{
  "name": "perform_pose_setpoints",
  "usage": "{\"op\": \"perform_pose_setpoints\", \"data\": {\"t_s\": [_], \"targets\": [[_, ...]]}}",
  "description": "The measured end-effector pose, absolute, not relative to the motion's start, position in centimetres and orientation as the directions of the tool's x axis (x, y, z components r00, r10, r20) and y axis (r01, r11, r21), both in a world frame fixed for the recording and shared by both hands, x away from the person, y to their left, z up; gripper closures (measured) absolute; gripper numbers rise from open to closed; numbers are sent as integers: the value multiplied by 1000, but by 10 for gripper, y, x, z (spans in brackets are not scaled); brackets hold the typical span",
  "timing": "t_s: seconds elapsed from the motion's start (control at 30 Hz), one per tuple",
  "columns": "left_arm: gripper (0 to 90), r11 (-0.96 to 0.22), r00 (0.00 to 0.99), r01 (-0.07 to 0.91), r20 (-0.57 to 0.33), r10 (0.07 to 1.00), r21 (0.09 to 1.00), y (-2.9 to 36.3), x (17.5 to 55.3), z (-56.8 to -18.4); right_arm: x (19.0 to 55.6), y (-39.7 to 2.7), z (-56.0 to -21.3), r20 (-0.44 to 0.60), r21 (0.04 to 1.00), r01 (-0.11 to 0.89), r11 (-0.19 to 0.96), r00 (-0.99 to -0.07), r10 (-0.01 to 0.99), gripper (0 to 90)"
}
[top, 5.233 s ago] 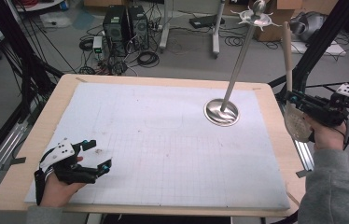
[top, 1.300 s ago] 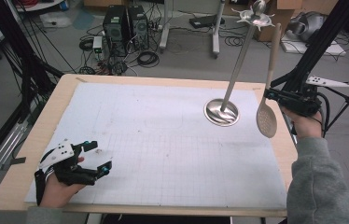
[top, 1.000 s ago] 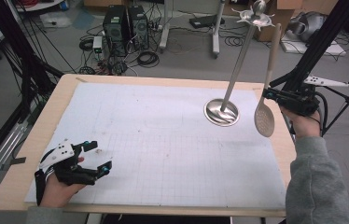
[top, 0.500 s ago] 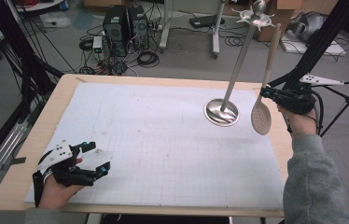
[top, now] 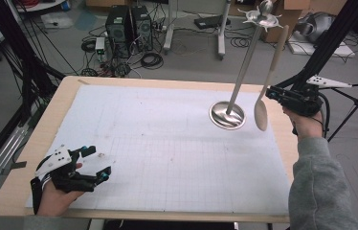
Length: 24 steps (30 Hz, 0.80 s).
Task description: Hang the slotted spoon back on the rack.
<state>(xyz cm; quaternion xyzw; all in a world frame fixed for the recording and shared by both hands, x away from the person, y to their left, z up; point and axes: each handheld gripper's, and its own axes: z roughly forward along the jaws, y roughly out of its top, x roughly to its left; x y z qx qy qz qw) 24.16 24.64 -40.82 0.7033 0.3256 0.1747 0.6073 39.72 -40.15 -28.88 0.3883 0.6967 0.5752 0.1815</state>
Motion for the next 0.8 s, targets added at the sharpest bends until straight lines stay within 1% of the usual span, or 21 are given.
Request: {"op": "perform_pose_setpoints", "data": {"t_s": [0.07,0.2,0.3,0.33,0.43,0.6,0.8], "targets": [[24,-49,727,247,-152,670,968,247,242,-408,396,-401,-289,189,941,336,46,-631,753,589],[24,-51,727,250,-152,669,967,246,243,-409,394,-398,-288,168,943,328,61,-626,762,460],[24,-51,730,247,-151,667,968,245,243,-409,393,-396,-289,162,943,327,62,-614,772,309],[24,-51,729,246,-150,667,968,245,243,-409,393,-396,-289,157,942,329,68,-609,778,274],[24,-50,729,249,-153,667,967,245,243,-409,392,-393,-289,141,940,331,86,-606,783,212],[24,-49,726,250,-154,671,967,245,244,-410,390,-390,-290,156,936,340,87,-626,764,156],[24,-48,725,241,-147,673,969,245,242,-409,383,-390,-296,163,943,328,63,-615,771,154]]}}
